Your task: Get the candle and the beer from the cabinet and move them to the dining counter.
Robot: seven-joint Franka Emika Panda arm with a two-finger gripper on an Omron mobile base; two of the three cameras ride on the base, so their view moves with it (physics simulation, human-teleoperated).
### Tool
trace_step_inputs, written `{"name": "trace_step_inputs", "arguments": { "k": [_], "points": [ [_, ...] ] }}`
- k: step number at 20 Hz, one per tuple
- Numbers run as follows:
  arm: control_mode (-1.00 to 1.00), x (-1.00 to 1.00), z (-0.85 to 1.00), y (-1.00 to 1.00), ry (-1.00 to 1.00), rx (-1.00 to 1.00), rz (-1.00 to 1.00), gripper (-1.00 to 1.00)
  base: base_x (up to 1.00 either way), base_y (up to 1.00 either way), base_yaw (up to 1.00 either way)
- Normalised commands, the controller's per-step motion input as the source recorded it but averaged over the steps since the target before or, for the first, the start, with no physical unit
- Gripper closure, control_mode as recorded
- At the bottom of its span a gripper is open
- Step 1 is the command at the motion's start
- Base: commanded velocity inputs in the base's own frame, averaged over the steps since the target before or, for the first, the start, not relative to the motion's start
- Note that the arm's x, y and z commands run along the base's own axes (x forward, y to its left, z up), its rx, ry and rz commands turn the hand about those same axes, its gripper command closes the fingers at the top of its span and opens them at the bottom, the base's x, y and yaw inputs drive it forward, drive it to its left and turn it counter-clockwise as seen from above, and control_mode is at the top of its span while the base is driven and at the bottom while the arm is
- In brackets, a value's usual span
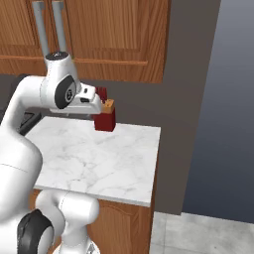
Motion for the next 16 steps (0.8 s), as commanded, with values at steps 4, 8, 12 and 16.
{"name": "trace_step_inputs", "arguments": {
  "k": [4, 8, 12, 16],
  "points": [
    [-1.0, -0.44, 0.22, 0.06, -0.44, 0.0, 0.03, -1.0, 0.0, 0.0, 0.0],
    [-1.0, -0.23, 0.48, 0.12, -0.48, 0.0, 0.01, -1.0, 0.0, 0.0, 0.0],
    [-1.0, -0.03, 0.52, 0.25, -0.4, 0.01, 0.0, -1.0, 0.0, 0.0, 0.0],
    [-1.0, 0.0, 0.59, 0.27, -0.34, 0.03, 0.0, -1.0, 0.0, 0.0, 0.0]
  ]
}}
